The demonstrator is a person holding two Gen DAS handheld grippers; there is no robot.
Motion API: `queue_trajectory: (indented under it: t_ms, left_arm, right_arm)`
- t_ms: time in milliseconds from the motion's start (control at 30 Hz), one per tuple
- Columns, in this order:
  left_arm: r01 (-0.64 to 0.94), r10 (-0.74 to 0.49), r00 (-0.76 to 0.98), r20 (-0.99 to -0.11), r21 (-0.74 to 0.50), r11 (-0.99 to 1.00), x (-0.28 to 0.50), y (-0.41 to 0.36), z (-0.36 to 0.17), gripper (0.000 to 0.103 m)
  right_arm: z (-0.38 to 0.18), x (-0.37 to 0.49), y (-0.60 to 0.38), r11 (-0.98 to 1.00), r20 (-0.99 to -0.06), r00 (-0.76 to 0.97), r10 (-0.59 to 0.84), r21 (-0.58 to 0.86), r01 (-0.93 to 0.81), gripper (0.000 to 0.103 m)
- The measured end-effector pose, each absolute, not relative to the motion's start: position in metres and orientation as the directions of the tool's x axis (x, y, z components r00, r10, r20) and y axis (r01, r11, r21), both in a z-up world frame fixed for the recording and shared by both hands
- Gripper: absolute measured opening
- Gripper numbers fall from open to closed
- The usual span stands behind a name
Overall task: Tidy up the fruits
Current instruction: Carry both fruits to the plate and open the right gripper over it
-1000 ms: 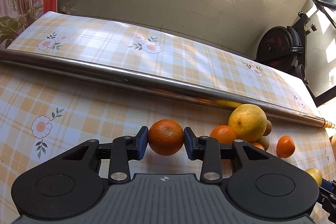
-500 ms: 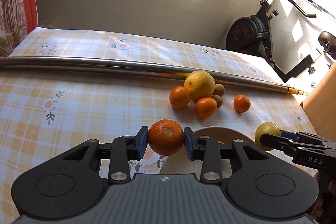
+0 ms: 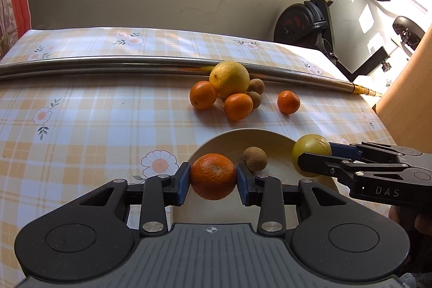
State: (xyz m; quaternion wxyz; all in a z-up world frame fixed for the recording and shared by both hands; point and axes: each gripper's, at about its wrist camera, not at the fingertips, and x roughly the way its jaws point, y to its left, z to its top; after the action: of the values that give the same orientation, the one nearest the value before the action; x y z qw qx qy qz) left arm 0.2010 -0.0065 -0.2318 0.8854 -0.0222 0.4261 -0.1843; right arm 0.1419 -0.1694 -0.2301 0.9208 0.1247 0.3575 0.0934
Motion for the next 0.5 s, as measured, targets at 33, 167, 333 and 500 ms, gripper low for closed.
queue_trajectory:
  t_ms: [33, 167, 333, 500]
  left_arm:
    - [0.312, -0.345, 0.565, -0.750, -0.193, 0.930, 0.201, -0.008, -0.234, 0.038]
    - [0.319, -0.339, 0.552, -0.762, -0.184, 0.930, 0.202, -0.010, -0.238, 0.038]
    - [0.320, -0.334, 0.539, -0.774, -0.179, 0.930, 0.203, -0.011, -0.243, 0.038]
    - [0.323, -0.330, 0.533, -0.779, -0.174, 0.930, 0.204, -0.013, -0.245, 0.038]
  right_arm:
    - [-0.231, 0.142, -0.168, 0.951, -0.637, 0.724, 0.263, 0.296, -0.085, 0.043]
    - [-0.234, 0.143, -0.165, 0.953, -0.650, 0.713, 0.264, 0.289, -0.090, 0.043]
    - [-0.238, 0.145, -0.164, 0.953, -0.662, 0.701, 0.264, 0.289, -0.086, 0.043]
    - [-0.241, 0.146, -0.164, 0.954, -0.669, 0.695, 0.264, 0.288, -0.086, 0.043]
